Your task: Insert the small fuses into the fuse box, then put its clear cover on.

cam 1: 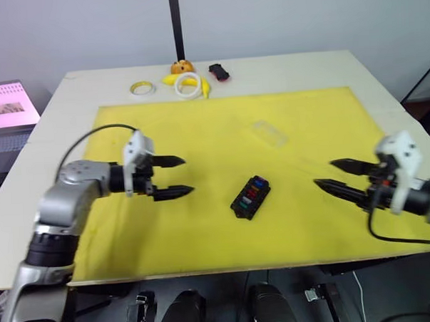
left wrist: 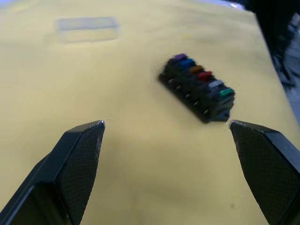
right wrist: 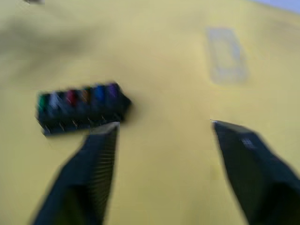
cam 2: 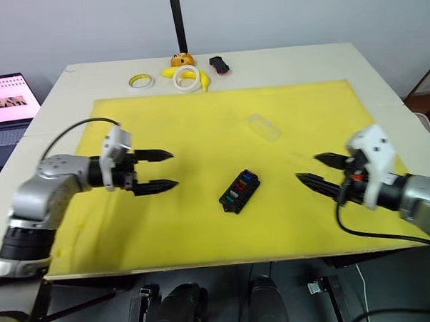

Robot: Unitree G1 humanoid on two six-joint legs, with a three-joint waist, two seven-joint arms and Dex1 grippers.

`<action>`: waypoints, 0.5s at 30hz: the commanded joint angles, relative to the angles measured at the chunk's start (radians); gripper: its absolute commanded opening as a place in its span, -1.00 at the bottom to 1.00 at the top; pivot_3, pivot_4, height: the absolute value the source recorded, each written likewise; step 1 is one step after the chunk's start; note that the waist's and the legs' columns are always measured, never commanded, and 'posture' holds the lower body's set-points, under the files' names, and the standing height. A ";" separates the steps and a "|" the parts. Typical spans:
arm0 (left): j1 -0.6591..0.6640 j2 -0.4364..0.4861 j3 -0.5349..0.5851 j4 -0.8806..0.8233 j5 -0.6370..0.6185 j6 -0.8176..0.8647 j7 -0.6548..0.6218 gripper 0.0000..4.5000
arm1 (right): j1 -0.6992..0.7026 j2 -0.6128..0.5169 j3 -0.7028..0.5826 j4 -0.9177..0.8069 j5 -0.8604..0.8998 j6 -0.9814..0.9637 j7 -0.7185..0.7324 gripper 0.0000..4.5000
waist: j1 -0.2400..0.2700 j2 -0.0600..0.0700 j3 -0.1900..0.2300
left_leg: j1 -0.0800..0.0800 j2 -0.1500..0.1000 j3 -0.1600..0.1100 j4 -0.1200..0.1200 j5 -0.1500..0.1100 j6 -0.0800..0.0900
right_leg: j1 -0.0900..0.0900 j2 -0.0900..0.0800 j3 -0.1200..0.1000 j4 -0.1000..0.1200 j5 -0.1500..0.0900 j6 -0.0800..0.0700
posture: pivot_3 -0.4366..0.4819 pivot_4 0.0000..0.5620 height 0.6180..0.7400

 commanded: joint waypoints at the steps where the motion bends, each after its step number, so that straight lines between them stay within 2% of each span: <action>1: 0.028 0.068 0.116 0.001 -0.037 0.037 0.037 1.00 | 0.088 -0.022 -0.138 0.035 -0.039 -0.049 0.058 0.99 | -0.001 0.000 0.000 | 0.000 0.000 0.000 0.000 0.000 0.000 | 0.000 0.000 0.000 0.000 0.000 0.000 | -0.05 -0.47 1.00; 4: 0.056 0.105 0.140 0.004 -0.027 0.019 0.050 1.00 | 0.112 -0.025 -0.151 0.052 -0.051 -0.071 0.053 0.99 | -0.003 0.000 0.000 | 0.001 0.000 0.001 0.000 0.000 0.000 | 0.001 0.000 0.000 0.000 0.000 0.000 | -0.05 -0.47 1.00; 7: 0.054 0.099 0.130 -0.021 -0.041 0.017 0.060 1.00 | 0.046 -0.033 -0.080 0.069 -0.047 -0.079 0.020 0.99 | -0.004 0.000 0.000 | 0.001 0.000 0.001 0.000 0.000 0.000 | 0.001 0.000 0.000 0.000 0.000 0.000 | -0.05 -0.47 1.00; 9: 0.030 0.067 0.116 -0.039 -0.060 0.030 0.085 1.00 | -0.053 -0.030 0.021 0.090 -0.049 -0.076 -0.019 0.99 | -0.006 0.000 0.000 | 0.001 0.001 0.001 0.000 0.000 0.000 | 0.001 0.000 0.000 0.000 0.000 0.000 | -0.05 -0.47 1.00; 11: 0.004 0.028 0.091 -0.067 -0.075 0.042 0.104 1.00 | -0.208 -0.006 0.169 0.147 -0.073 -0.067 -0.067 0.99 | -0.008 0.000 0.000 | 0.001 0.001 0.001 0.000 0.000 0.000 | 0.001 0.000 0.000 -0.001 0.000 0.000 | -0.05 -0.47 1.00; 15: -0.039 -0.052 0.065 -0.103 -0.086 0.052 0.182 1.00 | -0.491 0.097 0.401 0.327 -0.161 -0.044 -0.168 0.99 | -0.010 0.000 0.000 | 0.000 0.001 0.001 -0.001 0.000 0.000 | -0.001 0.000 0.000 0.000 0.000 0.000 | -0.05 -0.47 1.00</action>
